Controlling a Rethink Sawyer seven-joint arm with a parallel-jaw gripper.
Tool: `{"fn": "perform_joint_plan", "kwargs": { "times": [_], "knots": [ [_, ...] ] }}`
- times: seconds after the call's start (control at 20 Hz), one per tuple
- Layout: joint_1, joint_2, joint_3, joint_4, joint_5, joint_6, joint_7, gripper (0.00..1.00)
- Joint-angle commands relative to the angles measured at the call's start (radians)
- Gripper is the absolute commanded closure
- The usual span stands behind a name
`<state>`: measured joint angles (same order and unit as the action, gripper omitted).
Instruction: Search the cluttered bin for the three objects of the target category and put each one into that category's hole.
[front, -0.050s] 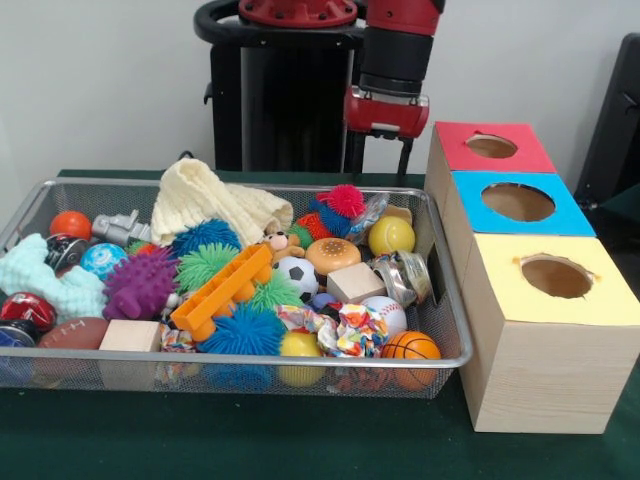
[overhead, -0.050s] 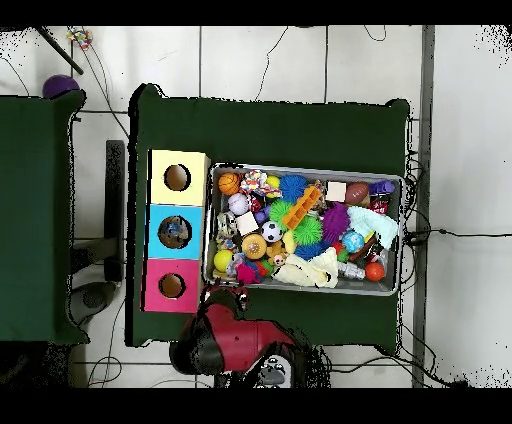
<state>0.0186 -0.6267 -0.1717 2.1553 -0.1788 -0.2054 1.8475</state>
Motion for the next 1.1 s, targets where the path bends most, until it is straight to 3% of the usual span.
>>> {"fn": "perform_joint_plan", "kwargs": {
  "times": [0.05, 0.5, 1.1],
  "knots": [
    [-0.009, 0.052, 0.092, -0.089, 0.061, 0.039, 0.169, 0.00],
    [-0.097, 0.085, 0.101, -0.130, -0.004, 0.034, 0.111, 0.00],
    [-0.041, 0.126, 0.051, -0.170, 0.061, 0.053, 0.122, 0.00]
  ]
}}
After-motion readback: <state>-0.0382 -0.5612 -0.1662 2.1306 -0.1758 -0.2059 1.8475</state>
